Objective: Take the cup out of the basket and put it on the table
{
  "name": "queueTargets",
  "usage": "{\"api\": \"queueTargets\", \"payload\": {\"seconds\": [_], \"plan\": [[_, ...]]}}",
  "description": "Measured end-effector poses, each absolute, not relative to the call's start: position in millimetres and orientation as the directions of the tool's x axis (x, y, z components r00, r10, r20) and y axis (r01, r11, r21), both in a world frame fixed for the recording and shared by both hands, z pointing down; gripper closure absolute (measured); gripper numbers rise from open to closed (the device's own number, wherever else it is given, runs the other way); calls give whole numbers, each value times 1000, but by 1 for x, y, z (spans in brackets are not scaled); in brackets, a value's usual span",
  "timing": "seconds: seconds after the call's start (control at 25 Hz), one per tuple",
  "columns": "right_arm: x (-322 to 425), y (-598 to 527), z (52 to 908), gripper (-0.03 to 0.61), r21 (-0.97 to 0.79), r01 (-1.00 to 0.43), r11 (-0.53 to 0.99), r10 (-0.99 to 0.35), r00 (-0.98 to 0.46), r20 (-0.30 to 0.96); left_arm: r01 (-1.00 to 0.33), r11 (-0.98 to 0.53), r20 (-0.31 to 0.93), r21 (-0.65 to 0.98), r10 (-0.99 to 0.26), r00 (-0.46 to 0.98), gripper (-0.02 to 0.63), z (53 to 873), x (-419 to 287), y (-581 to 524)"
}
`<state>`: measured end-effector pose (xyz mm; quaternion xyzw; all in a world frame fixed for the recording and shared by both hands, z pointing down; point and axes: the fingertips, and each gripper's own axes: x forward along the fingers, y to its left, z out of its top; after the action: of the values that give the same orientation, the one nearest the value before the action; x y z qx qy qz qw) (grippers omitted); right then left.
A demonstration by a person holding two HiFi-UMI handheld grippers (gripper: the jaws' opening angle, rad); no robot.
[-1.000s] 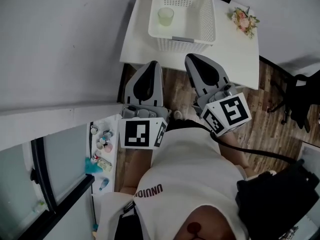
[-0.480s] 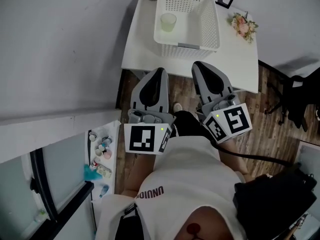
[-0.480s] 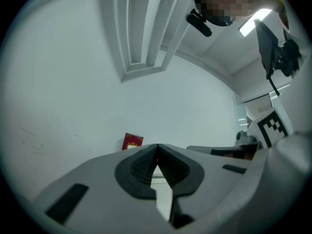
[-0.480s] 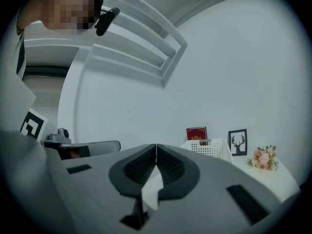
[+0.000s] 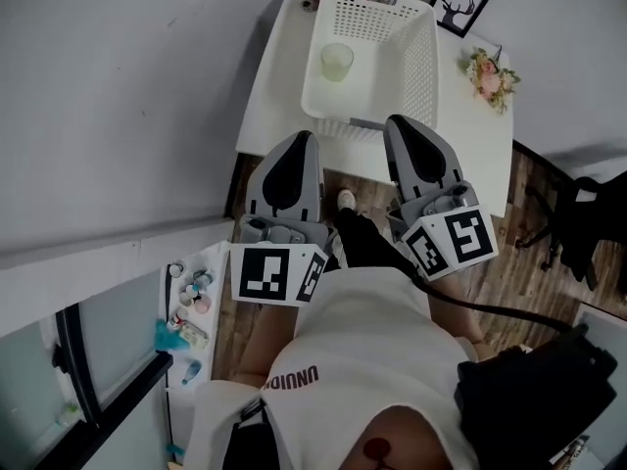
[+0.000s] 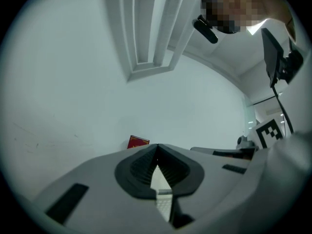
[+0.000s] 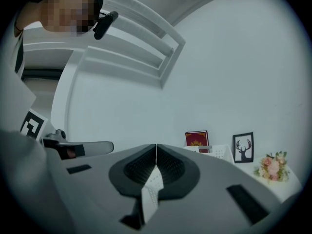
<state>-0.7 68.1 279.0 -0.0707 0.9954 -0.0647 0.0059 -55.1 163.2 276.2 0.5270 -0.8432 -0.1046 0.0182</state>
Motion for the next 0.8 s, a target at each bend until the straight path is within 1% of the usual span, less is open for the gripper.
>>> {"api": "queueTargets", "payload": {"seconds": [0.36,0.6,0.8], "plan": [[-43,-6,266,558,-133,-79,988,-82,-996,-19,-869,469,-90,160,-869,-486,601,262,-93,91],[-60,-36,259,558,-125,-21,992,-24,-1000,-20,-853,501,-87,148,-852,-516,601,257,-103,60],[-66,-57,258,558,-131,-10,991,-15,-999,-35,-850,513,-73,123,-849,-523,601,260,-105,45]]}}
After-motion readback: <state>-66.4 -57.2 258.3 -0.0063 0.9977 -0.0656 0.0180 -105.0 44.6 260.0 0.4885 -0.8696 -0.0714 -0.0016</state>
